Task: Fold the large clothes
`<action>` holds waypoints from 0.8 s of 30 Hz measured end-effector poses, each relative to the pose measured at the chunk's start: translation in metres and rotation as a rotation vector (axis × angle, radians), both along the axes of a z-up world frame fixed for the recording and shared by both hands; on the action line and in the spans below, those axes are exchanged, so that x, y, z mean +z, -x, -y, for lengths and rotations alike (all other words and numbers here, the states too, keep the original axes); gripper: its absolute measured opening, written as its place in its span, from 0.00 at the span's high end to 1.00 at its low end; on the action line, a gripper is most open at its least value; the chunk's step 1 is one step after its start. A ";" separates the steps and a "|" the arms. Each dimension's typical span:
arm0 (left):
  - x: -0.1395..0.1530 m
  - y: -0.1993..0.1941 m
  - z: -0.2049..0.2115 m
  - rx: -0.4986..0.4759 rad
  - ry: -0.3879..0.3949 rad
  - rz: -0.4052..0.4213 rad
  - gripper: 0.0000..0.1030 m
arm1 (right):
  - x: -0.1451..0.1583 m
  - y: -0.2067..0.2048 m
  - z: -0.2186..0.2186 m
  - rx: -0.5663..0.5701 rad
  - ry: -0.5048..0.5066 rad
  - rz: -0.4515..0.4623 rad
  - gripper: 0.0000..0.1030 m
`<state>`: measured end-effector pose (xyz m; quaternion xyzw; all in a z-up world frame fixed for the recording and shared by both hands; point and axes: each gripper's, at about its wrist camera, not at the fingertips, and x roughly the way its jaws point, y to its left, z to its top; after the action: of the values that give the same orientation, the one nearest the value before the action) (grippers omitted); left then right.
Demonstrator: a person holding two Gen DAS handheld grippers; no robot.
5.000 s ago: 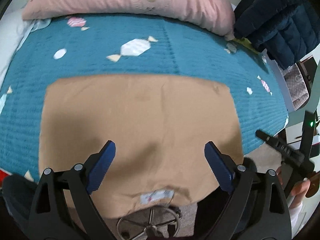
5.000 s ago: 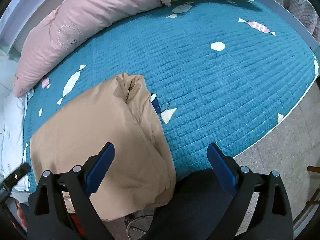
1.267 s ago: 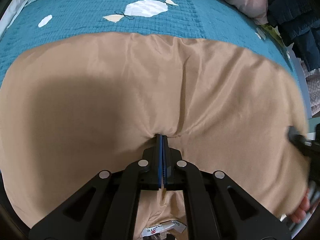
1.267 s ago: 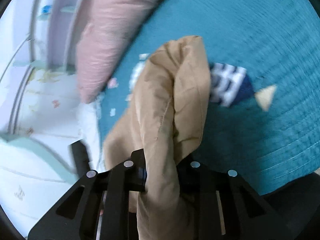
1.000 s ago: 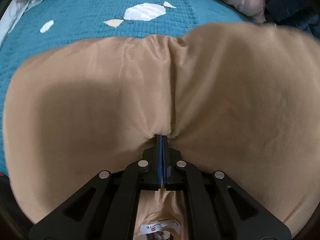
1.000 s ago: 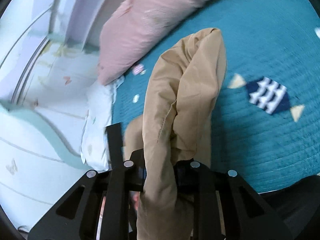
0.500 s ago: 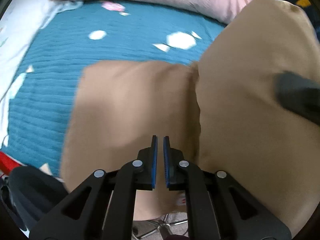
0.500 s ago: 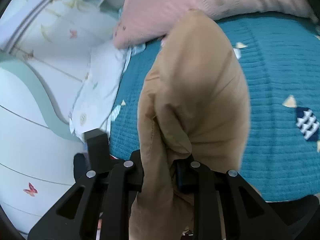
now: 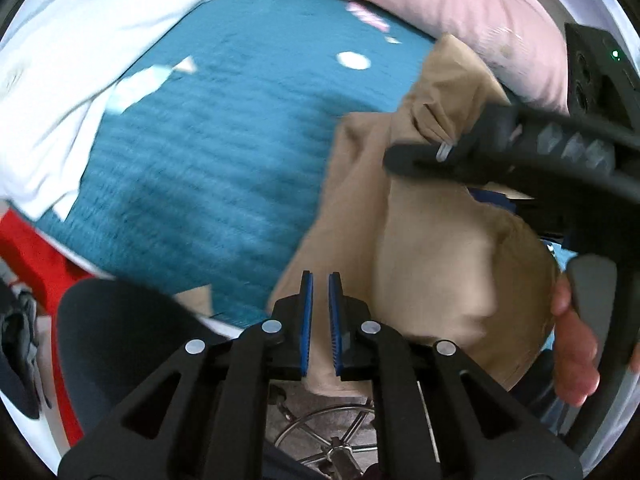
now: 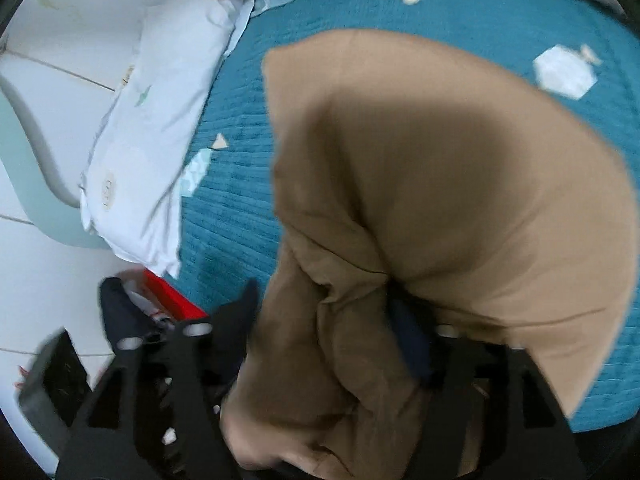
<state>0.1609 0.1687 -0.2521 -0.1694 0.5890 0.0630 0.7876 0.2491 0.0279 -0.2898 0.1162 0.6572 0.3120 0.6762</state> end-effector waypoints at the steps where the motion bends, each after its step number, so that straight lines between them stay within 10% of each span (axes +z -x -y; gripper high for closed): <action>1: -0.001 0.004 -0.005 0.014 0.001 -0.004 0.91 | -0.001 -0.001 -0.003 -0.006 -0.013 -0.009 0.15; 11: 0.023 0.016 -0.019 0.054 0.035 0.058 0.82 | 0.068 0.007 0.013 -0.009 -0.189 -0.025 0.14; 16: 0.039 0.013 -0.015 0.042 0.035 0.098 0.82 | 0.122 0.022 0.066 -0.066 -0.220 0.156 0.16; 19: 0.047 0.011 -0.007 0.021 0.036 0.111 0.82 | 0.117 0.035 0.085 -0.050 -0.112 0.198 0.46; 21: 0.051 0.009 -0.001 0.006 0.044 0.123 0.82 | 0.098 0.044 0.085 -0.005 -0.118 0.149 0.84; 24: 0.056 0.007 0.007 -0.015 0.055 0.136 0.82 | 0.058 0.061 0.073 0.046 -0.099 0.059 0.99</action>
<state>0.1542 0.1622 -0.1966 -0.1902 0.5368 0.0293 0.8215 0.1885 -0.0448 -0.2322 0.1252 0.6233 0.3629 0.6812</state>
